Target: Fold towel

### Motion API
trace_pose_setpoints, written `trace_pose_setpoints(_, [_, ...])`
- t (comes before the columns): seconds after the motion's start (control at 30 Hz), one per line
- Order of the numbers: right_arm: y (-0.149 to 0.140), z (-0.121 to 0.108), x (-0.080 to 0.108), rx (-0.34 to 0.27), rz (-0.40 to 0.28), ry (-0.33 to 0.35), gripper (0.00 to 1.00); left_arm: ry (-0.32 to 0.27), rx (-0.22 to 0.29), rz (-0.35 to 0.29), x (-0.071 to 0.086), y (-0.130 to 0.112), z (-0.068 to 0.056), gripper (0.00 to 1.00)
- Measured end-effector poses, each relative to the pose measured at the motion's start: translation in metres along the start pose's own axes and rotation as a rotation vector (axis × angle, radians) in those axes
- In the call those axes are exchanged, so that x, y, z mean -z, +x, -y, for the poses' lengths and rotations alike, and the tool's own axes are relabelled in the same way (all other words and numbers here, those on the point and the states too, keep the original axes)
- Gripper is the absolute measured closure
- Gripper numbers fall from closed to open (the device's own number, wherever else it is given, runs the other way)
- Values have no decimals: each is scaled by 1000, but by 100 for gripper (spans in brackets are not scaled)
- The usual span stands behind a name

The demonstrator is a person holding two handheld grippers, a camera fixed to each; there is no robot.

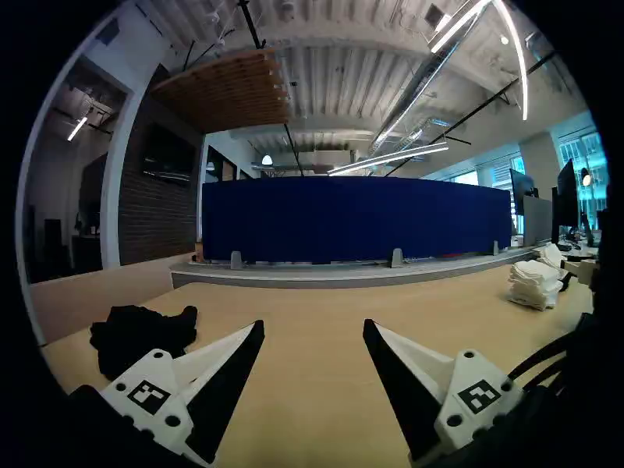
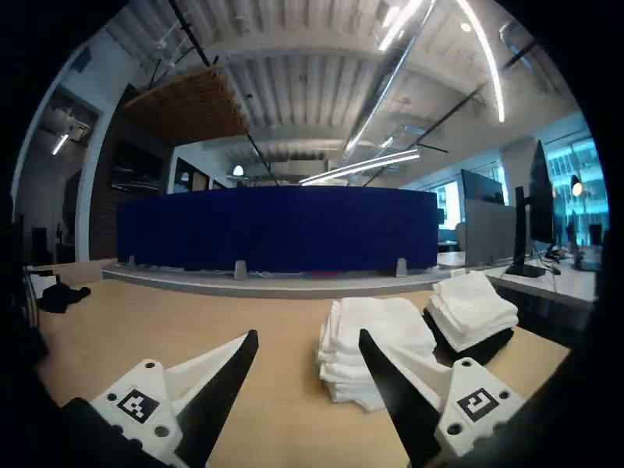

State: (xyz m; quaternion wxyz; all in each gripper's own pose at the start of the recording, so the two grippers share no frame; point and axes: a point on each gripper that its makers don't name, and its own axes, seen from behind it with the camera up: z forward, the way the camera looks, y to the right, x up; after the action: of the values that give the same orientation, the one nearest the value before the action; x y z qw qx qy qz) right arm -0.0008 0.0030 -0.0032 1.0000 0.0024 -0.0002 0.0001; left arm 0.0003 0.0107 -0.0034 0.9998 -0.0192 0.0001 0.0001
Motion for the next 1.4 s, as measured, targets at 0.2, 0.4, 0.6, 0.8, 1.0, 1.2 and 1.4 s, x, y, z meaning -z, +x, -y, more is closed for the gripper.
trace_pose_setpoints(0.2, [0,0,0,1,1,0,0,0,1,0,0,0,-1,6])
trace_pose_setpoints(0.4, [0,1,0,1,1,0,0,0,1,0,0,0,0,6])
trace_pose_setpoints(0.6, [-1,1,1,0,1,0,0,0,0,0,-1,0,0,6])
trace_pose_setpoints(0.8, [-1,1,2,0,0,0,0,0,0,0,0,0,0,6])
trace_pose_setpoints(1.0, [-1,0,2,1,0,0,0,0,0,0,0,0,0,6])
trace_pose_setpoints(1.2, [-1,1,3,1,1,1,0,0,1,0,0,0,0,6])
trace_pose_setpoints(1.4, [-1,1,3,1,0,0,0,0,1,0,1,0,0,6])
